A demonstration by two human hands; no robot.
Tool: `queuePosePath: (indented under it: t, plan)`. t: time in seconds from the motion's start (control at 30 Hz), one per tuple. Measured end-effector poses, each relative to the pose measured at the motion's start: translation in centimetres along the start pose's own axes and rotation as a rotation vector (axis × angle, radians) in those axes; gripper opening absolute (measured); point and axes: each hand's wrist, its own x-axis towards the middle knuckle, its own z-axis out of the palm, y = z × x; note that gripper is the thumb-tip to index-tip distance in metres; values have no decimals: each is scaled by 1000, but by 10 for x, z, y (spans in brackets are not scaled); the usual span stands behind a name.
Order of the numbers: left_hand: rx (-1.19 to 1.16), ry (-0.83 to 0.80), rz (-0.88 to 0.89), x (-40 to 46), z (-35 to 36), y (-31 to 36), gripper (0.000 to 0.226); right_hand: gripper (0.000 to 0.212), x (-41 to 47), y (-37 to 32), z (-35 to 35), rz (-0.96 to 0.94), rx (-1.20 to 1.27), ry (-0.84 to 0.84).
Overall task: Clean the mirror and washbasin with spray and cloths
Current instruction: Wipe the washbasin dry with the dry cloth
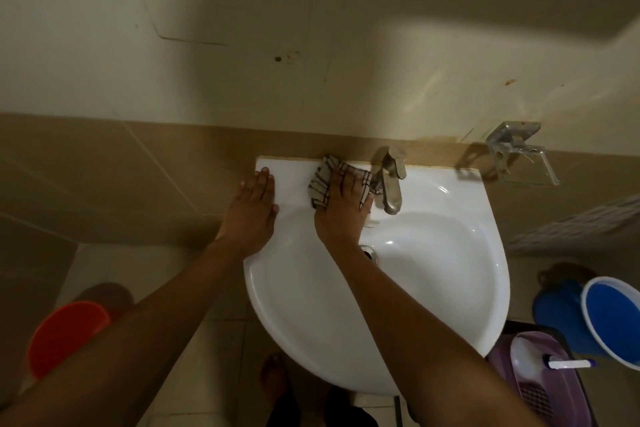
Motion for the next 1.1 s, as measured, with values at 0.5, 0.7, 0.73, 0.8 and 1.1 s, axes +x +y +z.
queuePosePath:
  t: [0.5, 0.7, 0.73, 0.8, 1.1]
  plan:
    - [-160, 55, -132, -35, -10, -54, 59, 55, -59, -67, 31, -425, 106, -171]
    - [-168, 22, -121, -52, -6, -52, 64, 55, -63, -74, 43, -408, 138, -185]
    - [-180, 32, -130, -54, -6, -50, 62, 57, -60, -80, 41, -371, 126, -187]
    - [-219, 63, -145, -56, -4, -46, 59, 60, -59, -90, 41, -311, 103, -181]
    - [-434, 172, -339, -84, -6, -16, 37, 79, -139, -69, 39, -289, 155, -285]
